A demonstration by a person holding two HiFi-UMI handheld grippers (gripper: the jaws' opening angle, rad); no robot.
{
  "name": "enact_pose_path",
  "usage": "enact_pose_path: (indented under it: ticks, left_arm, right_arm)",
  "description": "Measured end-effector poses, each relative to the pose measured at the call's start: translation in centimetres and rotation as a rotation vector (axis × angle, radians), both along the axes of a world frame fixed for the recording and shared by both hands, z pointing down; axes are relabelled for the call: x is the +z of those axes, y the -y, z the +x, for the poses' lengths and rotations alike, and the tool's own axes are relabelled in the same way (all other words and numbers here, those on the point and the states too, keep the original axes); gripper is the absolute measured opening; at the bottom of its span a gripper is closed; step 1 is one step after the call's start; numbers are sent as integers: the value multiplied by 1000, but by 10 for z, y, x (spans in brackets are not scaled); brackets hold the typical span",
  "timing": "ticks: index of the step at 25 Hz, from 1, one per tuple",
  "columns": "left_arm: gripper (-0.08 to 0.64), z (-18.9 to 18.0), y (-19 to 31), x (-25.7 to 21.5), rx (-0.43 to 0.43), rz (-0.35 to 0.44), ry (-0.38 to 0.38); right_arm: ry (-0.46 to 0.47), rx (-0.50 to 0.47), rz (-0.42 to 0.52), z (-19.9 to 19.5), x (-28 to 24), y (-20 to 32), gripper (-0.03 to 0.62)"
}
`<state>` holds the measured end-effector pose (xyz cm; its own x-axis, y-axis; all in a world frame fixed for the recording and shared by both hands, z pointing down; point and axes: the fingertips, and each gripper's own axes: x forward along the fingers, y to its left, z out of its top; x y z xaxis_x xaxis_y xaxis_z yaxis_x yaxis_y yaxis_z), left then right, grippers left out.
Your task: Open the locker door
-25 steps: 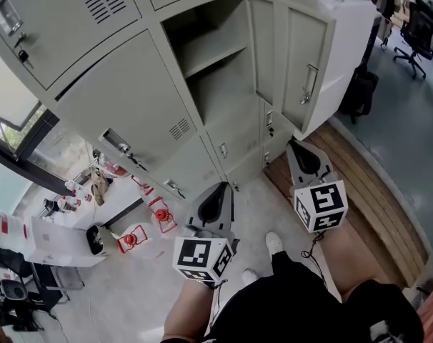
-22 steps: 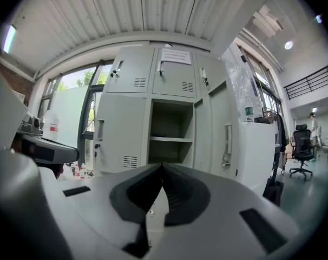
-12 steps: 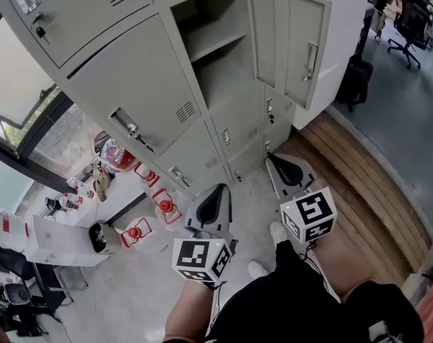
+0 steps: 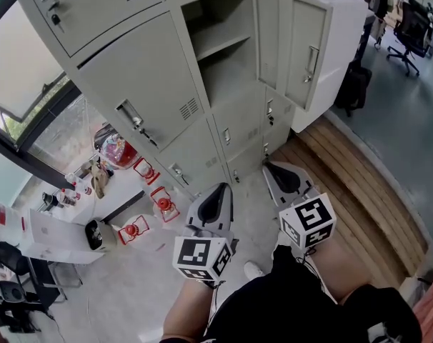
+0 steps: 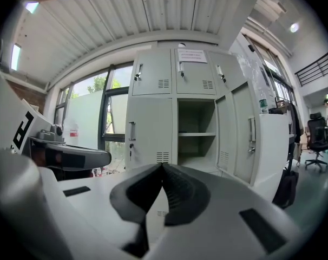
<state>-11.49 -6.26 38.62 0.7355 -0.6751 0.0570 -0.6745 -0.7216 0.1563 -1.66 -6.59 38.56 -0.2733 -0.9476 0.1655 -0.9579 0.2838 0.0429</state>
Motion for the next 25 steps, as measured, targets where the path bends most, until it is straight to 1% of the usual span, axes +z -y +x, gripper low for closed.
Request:
enact_pose_path:
  ticks: [11, 25]
  left_arm:
    - [20, 3, -7, 0, -5, 1, -7]
    - [20, 8, -10, 3, 2, -3, -1]
  right_arm:
    - [-5, -35, -7, -7, 3, -12, 54]
    - [-1, -47, -22, -8, 7, -15, 54]
